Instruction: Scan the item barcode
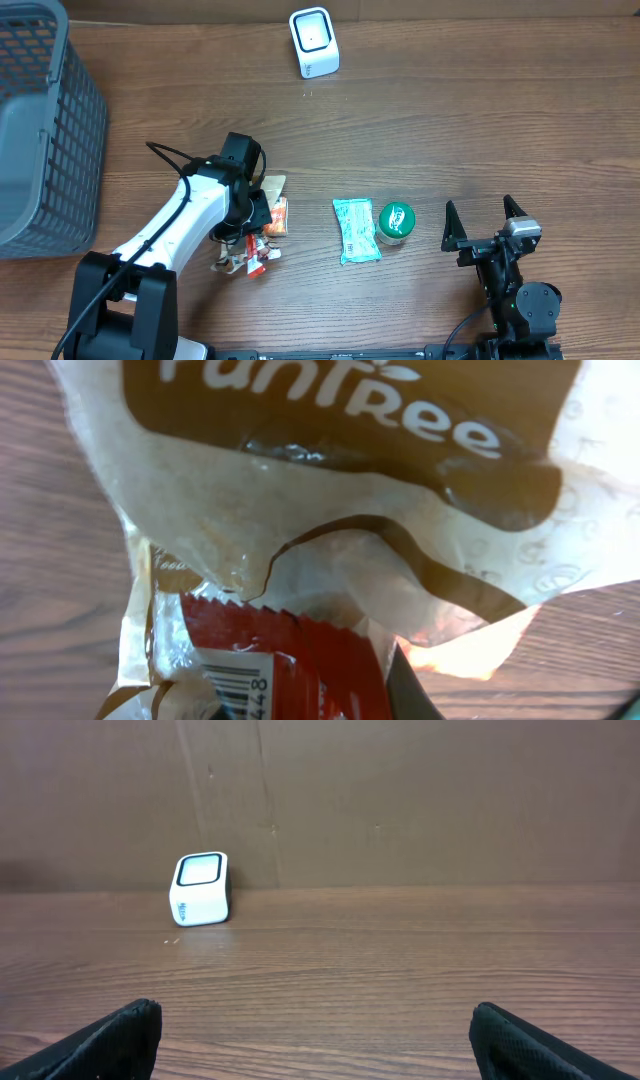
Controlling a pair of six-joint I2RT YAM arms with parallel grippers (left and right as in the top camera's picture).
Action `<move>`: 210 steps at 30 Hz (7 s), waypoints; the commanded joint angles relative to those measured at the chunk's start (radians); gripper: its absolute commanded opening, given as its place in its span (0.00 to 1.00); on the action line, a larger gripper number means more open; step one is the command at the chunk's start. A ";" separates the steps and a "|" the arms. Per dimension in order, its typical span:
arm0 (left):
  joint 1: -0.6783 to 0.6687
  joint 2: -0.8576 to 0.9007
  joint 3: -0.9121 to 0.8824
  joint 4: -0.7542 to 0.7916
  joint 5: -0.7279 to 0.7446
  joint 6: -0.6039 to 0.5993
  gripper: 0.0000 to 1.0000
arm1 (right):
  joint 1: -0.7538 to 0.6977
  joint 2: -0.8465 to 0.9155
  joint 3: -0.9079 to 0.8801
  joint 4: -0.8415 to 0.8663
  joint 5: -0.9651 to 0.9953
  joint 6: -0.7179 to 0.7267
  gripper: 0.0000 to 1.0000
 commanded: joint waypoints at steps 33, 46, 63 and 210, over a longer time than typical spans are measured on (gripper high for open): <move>0.052 -0.153 0.045 0.041 0.142 0.067 0.04 | -0.002 -0.010 -0.011 0.003 0.009 -0.004 1.00; 0.049 -0.004 0.007 0.066 0.020 0.087 0.04 | -0.002 -0.010 -0.011 0.003 0.009 -0.004 1.00; 0.062 0.025 0.179 -0.064 0.017 0.210 0.72 | -0.002 -0.010 -0.011 0.002 0.009 -0.004 1.00; 0.064 -0.264 0.005 -0.280 0.060 0.096 0.93 | -0.002 -0.010 -0.011 0.003 0.009 -0.004 1.00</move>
